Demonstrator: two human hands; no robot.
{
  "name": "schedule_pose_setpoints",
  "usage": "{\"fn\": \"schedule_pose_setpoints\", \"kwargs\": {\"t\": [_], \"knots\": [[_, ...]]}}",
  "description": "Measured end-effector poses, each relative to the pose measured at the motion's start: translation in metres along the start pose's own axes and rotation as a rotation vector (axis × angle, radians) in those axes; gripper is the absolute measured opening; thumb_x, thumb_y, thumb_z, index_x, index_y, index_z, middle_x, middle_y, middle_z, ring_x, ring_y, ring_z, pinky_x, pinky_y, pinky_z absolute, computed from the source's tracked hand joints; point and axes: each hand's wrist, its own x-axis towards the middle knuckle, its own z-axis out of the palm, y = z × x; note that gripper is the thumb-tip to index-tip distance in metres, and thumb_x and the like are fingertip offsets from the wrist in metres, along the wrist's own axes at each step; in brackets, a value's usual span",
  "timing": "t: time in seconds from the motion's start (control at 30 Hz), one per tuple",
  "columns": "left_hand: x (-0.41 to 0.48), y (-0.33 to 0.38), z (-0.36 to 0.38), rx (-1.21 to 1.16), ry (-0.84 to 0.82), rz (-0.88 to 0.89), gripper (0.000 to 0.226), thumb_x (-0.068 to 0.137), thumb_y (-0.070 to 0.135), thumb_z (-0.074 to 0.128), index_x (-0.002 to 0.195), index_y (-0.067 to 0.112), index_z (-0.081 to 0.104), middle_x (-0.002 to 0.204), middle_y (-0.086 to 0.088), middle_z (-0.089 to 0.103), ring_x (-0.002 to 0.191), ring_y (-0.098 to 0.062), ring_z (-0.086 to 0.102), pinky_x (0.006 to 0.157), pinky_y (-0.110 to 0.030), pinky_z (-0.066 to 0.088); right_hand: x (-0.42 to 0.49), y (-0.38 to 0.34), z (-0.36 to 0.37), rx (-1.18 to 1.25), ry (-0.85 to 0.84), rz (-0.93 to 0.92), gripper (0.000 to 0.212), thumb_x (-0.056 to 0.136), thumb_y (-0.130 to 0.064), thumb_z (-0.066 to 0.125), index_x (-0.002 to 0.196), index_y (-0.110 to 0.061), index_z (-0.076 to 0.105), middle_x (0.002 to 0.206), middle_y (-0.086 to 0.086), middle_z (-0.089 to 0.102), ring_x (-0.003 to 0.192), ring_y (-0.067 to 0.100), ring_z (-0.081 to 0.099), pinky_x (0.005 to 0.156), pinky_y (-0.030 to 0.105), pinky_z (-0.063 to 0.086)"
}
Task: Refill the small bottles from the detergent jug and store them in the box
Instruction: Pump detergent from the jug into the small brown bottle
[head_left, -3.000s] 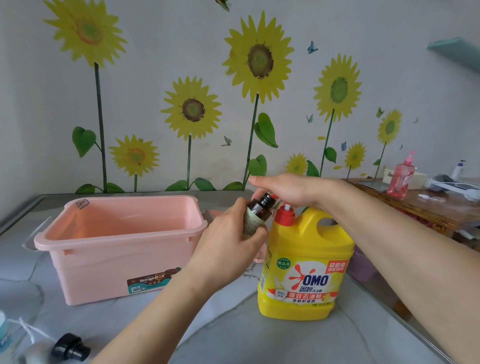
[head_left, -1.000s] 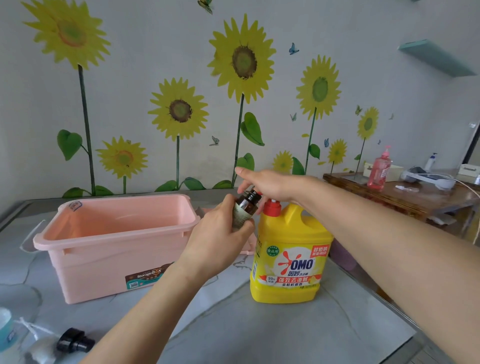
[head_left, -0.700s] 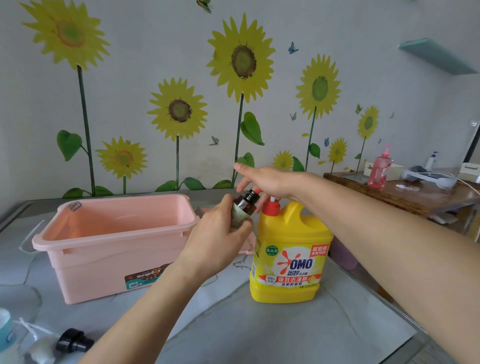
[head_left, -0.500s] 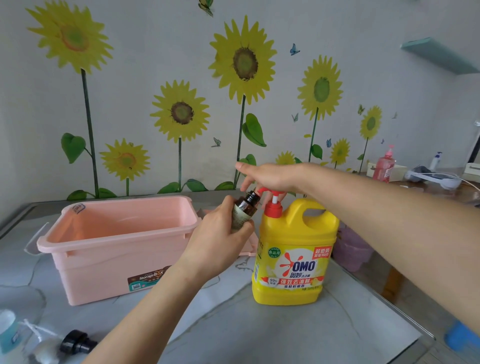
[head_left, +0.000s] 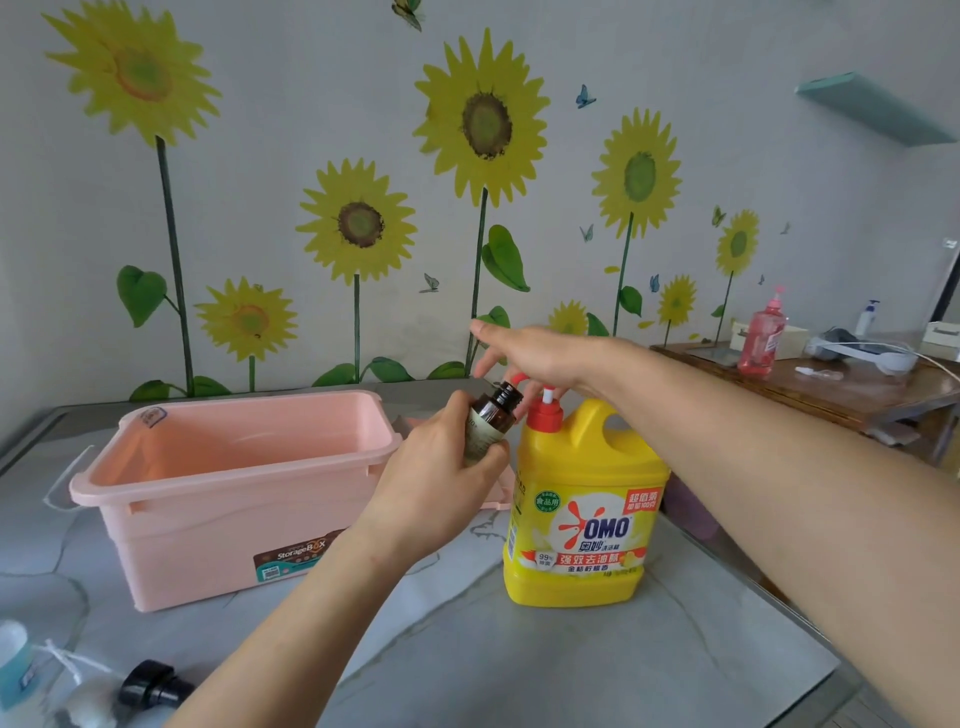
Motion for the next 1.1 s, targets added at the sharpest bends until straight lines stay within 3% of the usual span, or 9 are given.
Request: {"fn": "schedule_pose_setpoints", "kwargs": {"t": [0.1, 0.17, 0.33, 0.5, 0.6, 0.7, 0.87, 1.03, 1.1], "knots": [[0.001, -0.002, 0.000, 0.002, -0.003, -0.007, 0.017, 0.090, 0.037, 0.056, 0.097, 0.025, 0.046, 0.082, 0.003, 0.065, 0.074, -0.021, 0.064, 0.067, -0.053, 0.052, 0.000, 0.001, 0.008, -0.035, 0.017, -0.001, 0.068, 0.100, -0.065, 0.019, 0.127, -0.019, 0.062, 0.082, 0.000, 0.061, 0.098, 0.028, 0.064, 0.106, 0.045, 0.039], [0.000, -0.002, 0.001, -0.002, 0.002, -0.010, 0.018, 0.090, 0.038, 0.056, 0.096, 0.025, 0.045, 0.082, 0.002, 0.065, 0.075, -0.022, 0.064, 0.068, -0.053, 0.052, -0.002, -0.002, 0.006, -0.044, -0.002, 0.013, 0.069, 0.101, -0.065, 0.019, 0.131, -0.018, 0.060, 0.085, 0.003, 0.061, 0.105, 0.031, 0.061, 0.107, 0.048, 0.040], [0.000, -0.002, 0.000, -0.021, 0.000, -0.009, 0.020, 0.088, 0.042, 0.055, 0.095, 0.026, 0.044, 0.083, 0.003, 0.064, 0.077, -0.022, 0.066, 0.068, -0.053, 0.053, 0.000, -0.001, -0.003, 0.044, -0.008, 0.004, 0.072, 0.099, -0.068, 0.016, 0.134, -0.021, 0.058, 0.112, 0.013, 0.065, 0.095, 0.027, 0.071, 0.090, 0.045, 0.039], [0.002, -0.004, -0.001, -0.034, 0.000, -0.015, 0.023, 0.084, 0.046, 0.052, 0.091, 0.026, 0.043, 0.082, 0.002, 0.063, 0.076, -0.024, 0.068, 0.068, -0.054, 0.053, 0.002, 0.004, 0.007, -0.007, 0.021, -0.002, 0.070, 0.099, -0.068, 0.021, 0.127, -0.019, 0.061, 0.088, 0.002, 0.065, 0.101, 0.031, 0.064, 0.108, 0.049, 0.039], [0.001, -0.004, 0.000, -0.026, 0.000, -0.010, 0.020, 0.086, 0.043, 0.054, 0.091, 0.026, 0.043, 0.081, 0.003, 0.063, 0.075, -0.023, 0.067, 0.067, -0.054, 0.052, -0.002, -0.002, -0.001, -0.011, -0.025, 0.013, 0.071, 0.099, -0.068, 0.017, 0.131, -0.020, 0.059, 0.101, 0.010, 0.066, 0.105, 0.029, 0.064, 0.097, 0.046, 0.042], [0.001, -0.004, 0.001, -0.013, -0.003, -0.006, 0.019, 0.089, 0.040, 0.055, 0.092, 0.026, 0.043, 0.081, 0.003, 0.063, 0.075, -0.022, 0.066, 0.067, -0.054, 0.052, 0.000, 0.001, -0.001, 0.054, 0.009, -0.026, 0.069, 0.099, -0.068, 0.018, 0.127, -0.022, 0.061, 0.119, 0.012, 0.066, 0.093, 0.026, 0.073, 0.093, 0.046, 0.039], [0.003, -0.006, 0.000, -0.044, -0.007, -0.012, 0.026, 0.083, 0.047, 0.050, 0.094, 0.025, 0.045, 0.083, 0.002, 0.063, 0.075, -0.024, 0.068, 0.068, -0.055, 0.053, 0.002, 0.005, 0.008, -0.040, 0.046, -0.026, 0.066, 0.099, -0.067, 0.021, 0.124, -0.023, 0.063, 0.090, 0.003, 0.065, 0.097, 0.025, 0.065, 0.105, 0.045, 0.039], [0.003, -0.008, 0.002, -0.027, -0.006, -0.014, 0.025, 0.083, 0.048, 0.050, 0.095, 0.026, 0.044, 0.083, 0.003, 0.064, 0.074, -0.023, 0.068, 0.067, -0.052, 0.054, -0.003, -0.001, -0.002, 0.047, 0.007, -0.045, 0.068, 0.099, -0.067, 0.017, 0.133, -0.025, 0.059, 0.123, 0.011, 0.064, 0.094, 0.021, 0.066, 0.091, 0.044, 0.039], [0.003, -0.009, 0.002, -0.022, -0.007, -0.010, 0.023, 0.084, 0.047, 0.051, 0.094, 0.027, 0.044, 0.082, 0.003, 0.064, 0.074, -0.023, 0.067, 0.067, -0.051, 0.054, -0.002, 0.002, 0.001, 0.037, 0.030, -0.054, 0.066, 0.101, -0.065, 0.020, 0.131, -0.024, 0.061, 0.122, 0.011, 0.064, 0.091, 0.019, 0.065, 0.083, 0.037, 0.040]]}}
